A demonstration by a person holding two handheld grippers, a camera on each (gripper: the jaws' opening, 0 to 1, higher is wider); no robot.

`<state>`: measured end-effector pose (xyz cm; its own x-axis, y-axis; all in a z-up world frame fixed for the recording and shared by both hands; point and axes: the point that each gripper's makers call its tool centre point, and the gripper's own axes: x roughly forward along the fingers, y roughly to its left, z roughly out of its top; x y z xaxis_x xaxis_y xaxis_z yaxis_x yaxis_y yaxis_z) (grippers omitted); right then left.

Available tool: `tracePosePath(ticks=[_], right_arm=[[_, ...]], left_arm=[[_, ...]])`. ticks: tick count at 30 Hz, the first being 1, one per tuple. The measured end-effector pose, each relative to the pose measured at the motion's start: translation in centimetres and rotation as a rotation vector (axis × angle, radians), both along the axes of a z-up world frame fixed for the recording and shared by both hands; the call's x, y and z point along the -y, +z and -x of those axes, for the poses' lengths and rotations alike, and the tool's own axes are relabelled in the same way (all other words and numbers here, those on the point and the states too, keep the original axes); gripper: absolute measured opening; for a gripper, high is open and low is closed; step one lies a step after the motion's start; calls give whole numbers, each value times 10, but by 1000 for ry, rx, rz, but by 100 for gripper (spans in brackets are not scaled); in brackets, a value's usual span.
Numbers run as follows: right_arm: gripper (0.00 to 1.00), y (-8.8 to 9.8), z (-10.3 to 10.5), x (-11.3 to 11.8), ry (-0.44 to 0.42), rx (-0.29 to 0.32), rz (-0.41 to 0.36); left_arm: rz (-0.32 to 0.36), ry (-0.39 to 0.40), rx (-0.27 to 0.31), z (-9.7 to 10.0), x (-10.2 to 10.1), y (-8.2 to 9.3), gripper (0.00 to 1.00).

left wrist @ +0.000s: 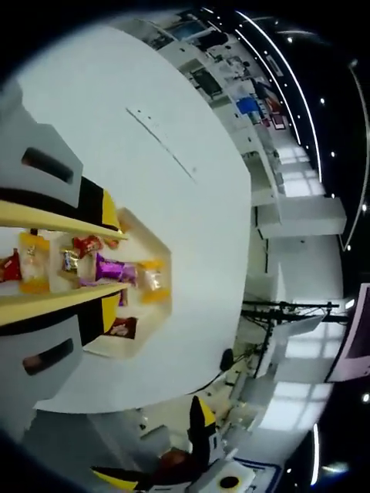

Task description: Place the target food into the container with the food tongs after gripping and lifting it, then release it inside without dropping or visibly crushing the food.

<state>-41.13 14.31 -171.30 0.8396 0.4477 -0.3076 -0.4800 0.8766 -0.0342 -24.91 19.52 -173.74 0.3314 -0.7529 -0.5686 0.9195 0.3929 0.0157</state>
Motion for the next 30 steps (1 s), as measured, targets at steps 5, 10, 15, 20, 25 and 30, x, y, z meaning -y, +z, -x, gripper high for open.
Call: tracePosePath(ticks=[5, 10, 15, 20, 25, 30], right_arm=[[96, 1, 0, 0, -2, 0, -4], [96, 0, 0, -1, 2, -3, -6], [97, -1, 1, -4, 17, 0, 9], [97, 5, -2, 0, 0, 36, 18], [99, 4, -4, 5, -27, 31, 8], [99, -5, 1, -12, 64, -2, 18]], left_arm=[[5, 24, -9, 2, -24, -1, 26], [29, 50, -5, 5, -43, 4, 26], [57, 60, 5, 12, -58, 10, 26], [49, 67, 12, 23, -74, 4, 26], [60, 115, 24, 26, -93, -3, 26], [48, 159, 38, 30, -111, -13, 25]])
